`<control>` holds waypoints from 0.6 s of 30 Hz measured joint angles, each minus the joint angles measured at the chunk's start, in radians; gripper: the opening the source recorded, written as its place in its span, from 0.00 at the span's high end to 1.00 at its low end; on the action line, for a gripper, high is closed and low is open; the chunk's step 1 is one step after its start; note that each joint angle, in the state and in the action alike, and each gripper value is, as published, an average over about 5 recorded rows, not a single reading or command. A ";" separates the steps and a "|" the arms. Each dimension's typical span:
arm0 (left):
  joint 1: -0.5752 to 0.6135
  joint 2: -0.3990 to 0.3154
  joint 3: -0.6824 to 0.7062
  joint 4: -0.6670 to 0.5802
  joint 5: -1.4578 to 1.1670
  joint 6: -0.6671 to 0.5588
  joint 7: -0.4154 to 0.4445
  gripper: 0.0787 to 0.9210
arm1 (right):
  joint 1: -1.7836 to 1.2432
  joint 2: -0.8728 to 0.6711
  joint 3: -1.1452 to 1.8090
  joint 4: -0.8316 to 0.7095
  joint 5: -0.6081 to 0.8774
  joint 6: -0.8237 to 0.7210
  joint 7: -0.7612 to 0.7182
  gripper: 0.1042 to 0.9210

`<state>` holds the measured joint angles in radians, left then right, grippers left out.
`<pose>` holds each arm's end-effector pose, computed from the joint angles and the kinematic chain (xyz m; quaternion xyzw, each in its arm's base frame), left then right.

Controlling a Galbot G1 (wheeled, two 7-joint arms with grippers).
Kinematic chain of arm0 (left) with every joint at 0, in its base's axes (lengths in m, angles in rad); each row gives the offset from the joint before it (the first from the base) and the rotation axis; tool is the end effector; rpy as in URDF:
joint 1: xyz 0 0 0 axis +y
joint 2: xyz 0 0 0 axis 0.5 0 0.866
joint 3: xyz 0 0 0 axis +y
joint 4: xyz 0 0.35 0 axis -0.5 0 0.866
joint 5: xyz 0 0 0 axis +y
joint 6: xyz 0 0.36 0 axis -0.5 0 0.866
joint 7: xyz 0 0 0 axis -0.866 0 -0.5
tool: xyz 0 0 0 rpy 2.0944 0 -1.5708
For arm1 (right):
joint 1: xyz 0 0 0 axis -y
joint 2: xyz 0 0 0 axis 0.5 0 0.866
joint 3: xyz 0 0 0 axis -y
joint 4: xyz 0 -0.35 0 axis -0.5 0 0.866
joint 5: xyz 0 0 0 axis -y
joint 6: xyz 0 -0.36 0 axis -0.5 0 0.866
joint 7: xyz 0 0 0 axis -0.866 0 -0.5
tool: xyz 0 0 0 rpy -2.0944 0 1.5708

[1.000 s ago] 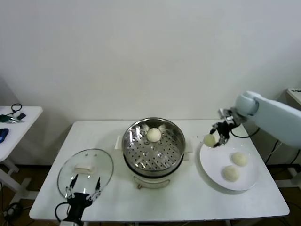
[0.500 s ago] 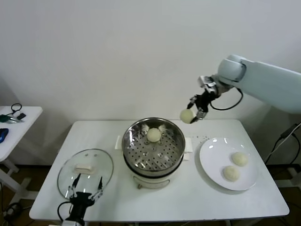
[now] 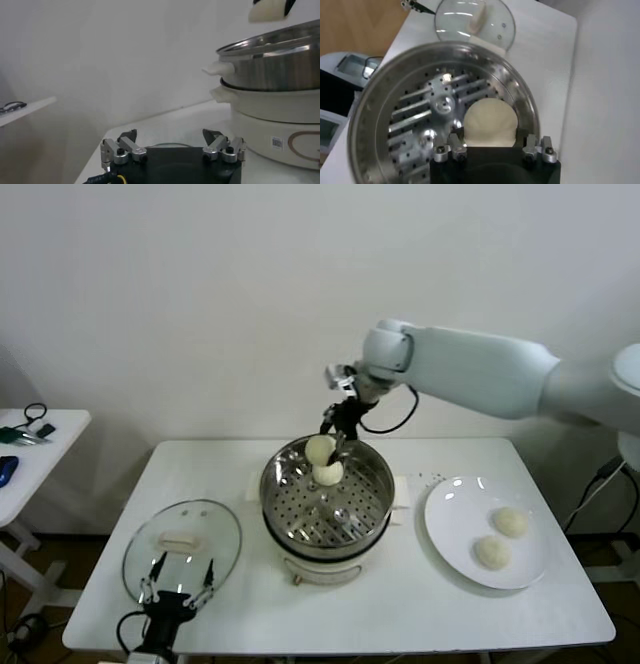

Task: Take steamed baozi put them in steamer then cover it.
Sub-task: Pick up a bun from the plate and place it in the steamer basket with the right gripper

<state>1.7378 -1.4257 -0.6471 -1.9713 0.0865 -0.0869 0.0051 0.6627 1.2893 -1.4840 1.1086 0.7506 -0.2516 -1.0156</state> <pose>0.1252 0.0707 -0.3649 0.0006 -0.9858 -0.1363 0.0976 0.5849 0.1387 -0.0558 0.6361 -0.5088 0.5003 0.2936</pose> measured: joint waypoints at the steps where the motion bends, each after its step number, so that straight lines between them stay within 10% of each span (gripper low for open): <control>1: 0.000 0.000 0.000 0.000 0.000 0.000 0.000 0.12 | -0.007 0.011 -0.003 -0.001 0.002 -0.002 0.004 0.31; 18: -0.001 0.001 -0.005 0.005 0.001 -0.001 0.000 0.12 | -0.101 0.074 -0.026 -0.012 -0.016 -0.012 0.040 0.30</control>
<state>1.7371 -1.4250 -0.6520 -1.9667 0.0872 -0.0879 0.0047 0.5616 1.3638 -1.5104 1.0963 0.7342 -0.2635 -0.9755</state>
